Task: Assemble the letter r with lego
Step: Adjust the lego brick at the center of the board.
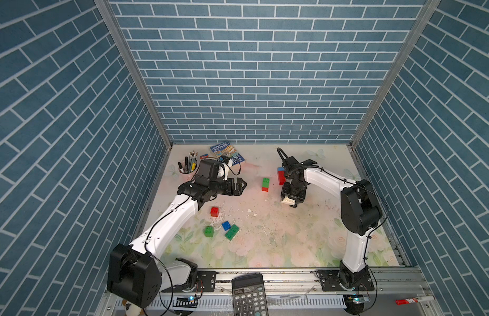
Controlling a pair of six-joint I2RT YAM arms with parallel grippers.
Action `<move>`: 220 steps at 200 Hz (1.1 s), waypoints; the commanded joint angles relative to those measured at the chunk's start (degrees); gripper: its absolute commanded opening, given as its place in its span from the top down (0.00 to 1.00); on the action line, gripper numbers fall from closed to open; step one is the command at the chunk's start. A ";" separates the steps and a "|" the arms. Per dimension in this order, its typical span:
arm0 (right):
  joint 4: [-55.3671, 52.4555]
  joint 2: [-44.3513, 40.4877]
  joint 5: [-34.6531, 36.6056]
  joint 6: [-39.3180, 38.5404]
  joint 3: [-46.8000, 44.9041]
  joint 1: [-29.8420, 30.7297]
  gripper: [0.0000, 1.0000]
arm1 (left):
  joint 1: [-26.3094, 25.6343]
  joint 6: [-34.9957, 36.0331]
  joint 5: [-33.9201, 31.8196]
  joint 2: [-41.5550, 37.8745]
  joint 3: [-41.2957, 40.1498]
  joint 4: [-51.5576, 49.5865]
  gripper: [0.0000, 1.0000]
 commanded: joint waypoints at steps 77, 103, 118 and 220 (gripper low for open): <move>-3.70 2.34 0.92 -0.49 4.15 1.92 0.83 | 0.58 1.79 1.01 -1.77 0.32 -0.66 0.00; -3.92 2.11 0.19 -0.79 5.56 2.71 0.83 | 0.60 1.46 0.53 -2.60 -0.28 -0.66 0.00; -4.23 2.70 -0.32 -1.31 6.31 3.82 0.83 | 0.65 1.44 0.33 -2.95 -0.56 -1.00 0.01; -0.58 6.50 -3.52 -1.19 1.64 9.30 0.82 | 1.68 0.81 0.14 -7.97 -5.63 -2.51 0.00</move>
